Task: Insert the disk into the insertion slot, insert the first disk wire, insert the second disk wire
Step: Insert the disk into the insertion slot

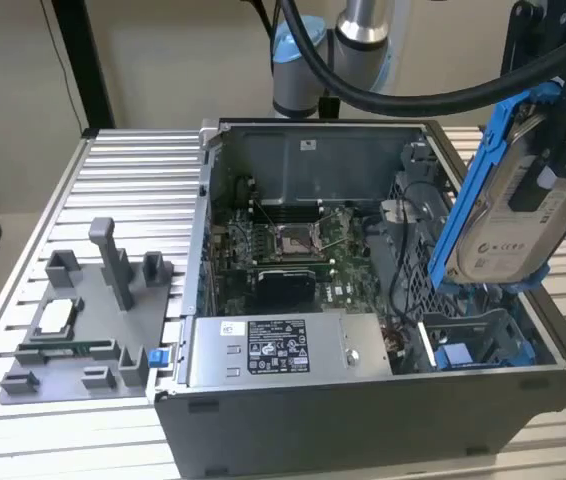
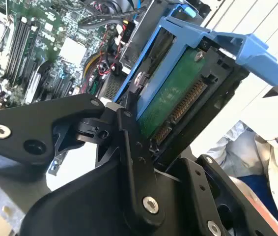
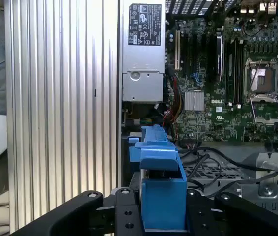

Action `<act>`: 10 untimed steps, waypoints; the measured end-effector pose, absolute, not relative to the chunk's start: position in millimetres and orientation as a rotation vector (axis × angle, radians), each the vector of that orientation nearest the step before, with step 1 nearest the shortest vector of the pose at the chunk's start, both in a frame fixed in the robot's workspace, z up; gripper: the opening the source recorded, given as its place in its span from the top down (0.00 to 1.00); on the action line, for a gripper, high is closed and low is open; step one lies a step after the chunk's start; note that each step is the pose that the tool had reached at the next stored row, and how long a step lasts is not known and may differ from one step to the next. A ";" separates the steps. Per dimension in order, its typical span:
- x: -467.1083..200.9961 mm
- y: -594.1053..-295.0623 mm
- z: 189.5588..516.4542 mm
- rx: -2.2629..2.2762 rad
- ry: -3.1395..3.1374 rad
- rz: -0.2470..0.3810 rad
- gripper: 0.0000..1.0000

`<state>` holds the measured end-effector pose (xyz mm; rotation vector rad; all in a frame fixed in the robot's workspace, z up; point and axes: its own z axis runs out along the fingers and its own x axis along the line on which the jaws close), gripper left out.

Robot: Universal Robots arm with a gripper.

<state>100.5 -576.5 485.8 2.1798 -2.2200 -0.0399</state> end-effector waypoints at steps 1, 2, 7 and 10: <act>100.6 -576.8 485.3 2.180 -2.220 -0.040 1.00; 100.6 -577.1 484.8 2.180 -2.220 -0.040 1.00; 100.7 -578.1 483.4 2.180 -2.220 -0.040 1.00; 100.8 -578.3 482.8 2.180 -2.220 -0.040 1.00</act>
